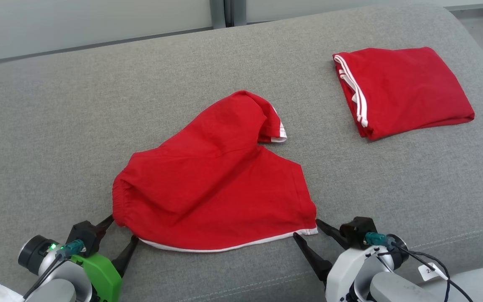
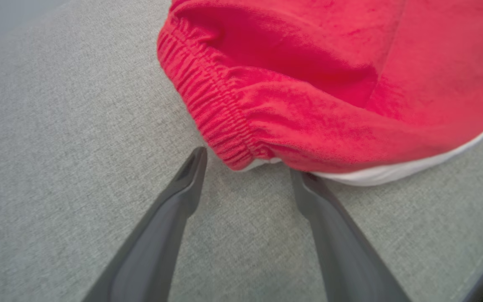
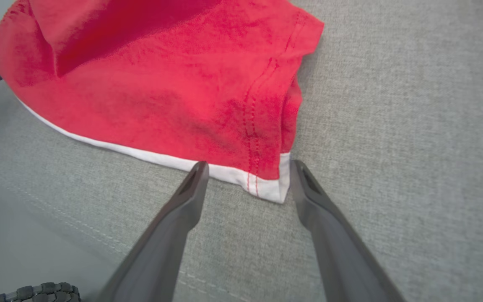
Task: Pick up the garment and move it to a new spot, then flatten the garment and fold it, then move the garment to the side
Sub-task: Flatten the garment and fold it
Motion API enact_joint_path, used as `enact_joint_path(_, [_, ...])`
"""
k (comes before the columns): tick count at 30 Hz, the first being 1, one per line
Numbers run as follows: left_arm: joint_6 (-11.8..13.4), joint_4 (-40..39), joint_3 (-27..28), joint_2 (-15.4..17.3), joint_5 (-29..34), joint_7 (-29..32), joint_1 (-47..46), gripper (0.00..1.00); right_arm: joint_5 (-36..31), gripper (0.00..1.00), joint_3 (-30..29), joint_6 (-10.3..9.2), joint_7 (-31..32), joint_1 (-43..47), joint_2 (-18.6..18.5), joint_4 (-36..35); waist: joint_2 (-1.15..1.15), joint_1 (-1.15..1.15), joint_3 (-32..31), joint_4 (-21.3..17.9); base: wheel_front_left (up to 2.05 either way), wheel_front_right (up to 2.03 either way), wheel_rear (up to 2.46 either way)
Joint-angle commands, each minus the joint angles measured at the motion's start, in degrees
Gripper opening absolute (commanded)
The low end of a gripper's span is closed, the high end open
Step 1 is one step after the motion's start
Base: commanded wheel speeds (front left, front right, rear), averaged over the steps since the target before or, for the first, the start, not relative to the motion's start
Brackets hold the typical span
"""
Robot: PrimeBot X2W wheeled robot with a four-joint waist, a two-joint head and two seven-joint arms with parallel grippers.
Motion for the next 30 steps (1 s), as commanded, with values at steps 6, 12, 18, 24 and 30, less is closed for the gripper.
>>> enact_joint_path(6, [-0.1,-0.5,-2.5,0.0,-1.1,-0.2,-2.4,0.43,-0.2,0.3,0.8,-0.03,-0.2,-1.4,0.5,0.5,0.0,0.0,0.8,-0.1,0.0,0.0,0.0])
enact_joint_path(12, [-0.1,-1.8,-1.2,0.5,0.5,-0.2,-2.1,0.0,-0.8,0.0,0.0,-0.03,-0.2,-1.3,0.5,-0.2,0.0,0.0,0.9,0.4,0.0,0.0,0.0])
enact_joint_path(18, [-0.1,-3.8,3.1,0.0,2.0,-0.2,1.2,0.0,-0.8,0.0,-1.7,-0.03,-0.2,0.3,-0.2,-1.5,0.0,0.0,-0.5,1.5,0.0,0.0,0.0])
enact_joint_path(24, [-0.1,-8.8,6.0,-0.8,2.3,-0.2,6.0,0.0,0.5,0.0,-2.2,-0.03,-0.2,1.4,-2.1,-4.3,0.0,0.0,-2.2,2.5,0.0,0.0,0.0])
enact_joint_path(30, [-0.1,-15.0,6.3,1.0,1.1,-0.2,7.9,0.0,3.4,0.0,-2.2,-0.03,-0.2,1.2,-4.1,-8.5,0.0,0.0,-3.4,3.2,0.0,0.0,0.0])
